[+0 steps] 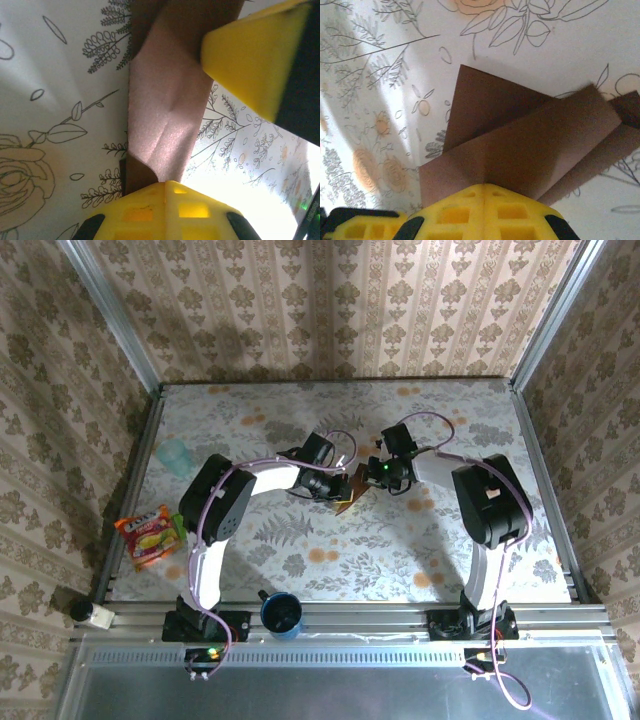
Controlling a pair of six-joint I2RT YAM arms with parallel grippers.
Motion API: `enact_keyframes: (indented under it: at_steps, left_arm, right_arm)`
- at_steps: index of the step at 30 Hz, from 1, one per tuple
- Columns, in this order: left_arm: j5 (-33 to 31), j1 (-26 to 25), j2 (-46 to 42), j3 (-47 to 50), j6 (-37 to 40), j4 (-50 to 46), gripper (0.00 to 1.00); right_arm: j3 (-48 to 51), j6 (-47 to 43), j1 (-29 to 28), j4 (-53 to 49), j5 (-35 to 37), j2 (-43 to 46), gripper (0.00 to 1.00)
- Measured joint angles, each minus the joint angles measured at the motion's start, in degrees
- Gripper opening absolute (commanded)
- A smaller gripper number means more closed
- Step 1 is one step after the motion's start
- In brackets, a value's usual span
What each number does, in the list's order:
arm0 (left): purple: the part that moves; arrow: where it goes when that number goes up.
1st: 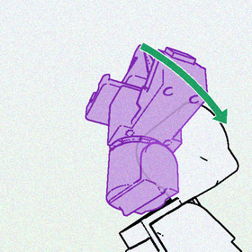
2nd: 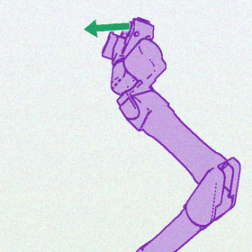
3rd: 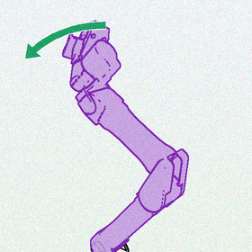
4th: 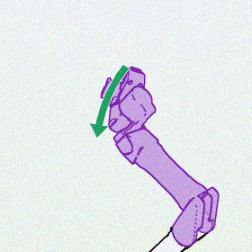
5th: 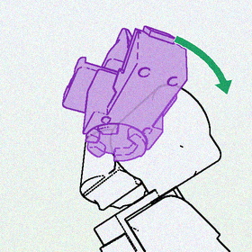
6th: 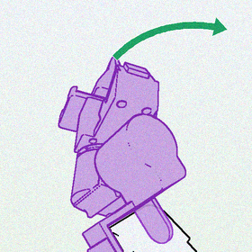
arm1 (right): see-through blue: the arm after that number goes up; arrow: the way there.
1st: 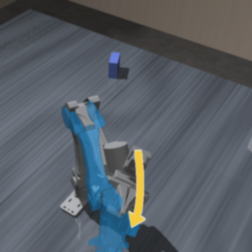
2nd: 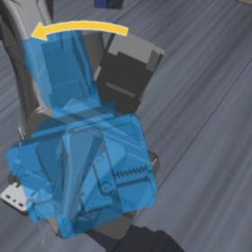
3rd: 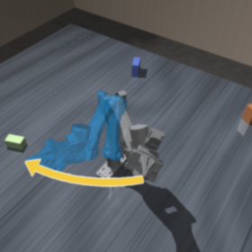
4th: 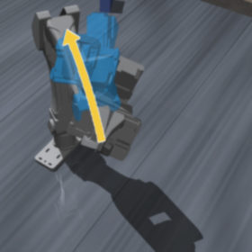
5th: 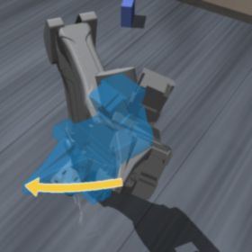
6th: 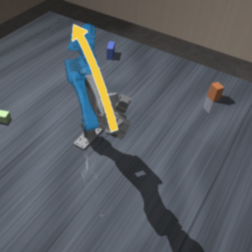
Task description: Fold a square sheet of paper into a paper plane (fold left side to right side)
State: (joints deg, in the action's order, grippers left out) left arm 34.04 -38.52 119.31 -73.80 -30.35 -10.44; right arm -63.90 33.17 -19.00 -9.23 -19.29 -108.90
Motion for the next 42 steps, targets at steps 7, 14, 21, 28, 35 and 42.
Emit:
enact_keyframes:
  at_steps: [7, 14, 21, 28, 35, 42]
  left_arm:
    - [-0.6, -0.3, -1.5, 3.4, -0.6, 4.4, 0.00]
    - [-4.4, -2.1, -5.9, 10.7, -5.3, 10.4, 0.00]
    - [-6.7, -3.8, -8.1, 14.9, -10.2, 14.9, 0.00]
    - [-7.1, -4.2, -8.2, 15.1, -11.7, 15.4, 0.00]
    - [-7.3, -4.2, -8.2, 14.9, -11.7, 15.1, 0.00]
    - [-7.5, -4.2, -8.0, 14.4, -11.8, 14.2, 0.00]
  right_arm:
    - [9.0, 2.9, 0.0, 5.5, -2.2, 8.4, 0.00]
    - [16.0, 9.2, -1.5, 15.6, -5.5, 8.9, 0.00]
    - [16.1, 11.6, -4.2, 21.3, -6.7, 8.8, 0.00]
    - [16.9, 13.0, -5.0, 23.3, -6.7, 7.4, 0.00]
    - [17.2, 13.4, -5.0, 23.4, -6.5, 5.9, 0.00]
    - [18.1, 13.1, -5.0, 24.3, -5.3, 5.5, 0.00]
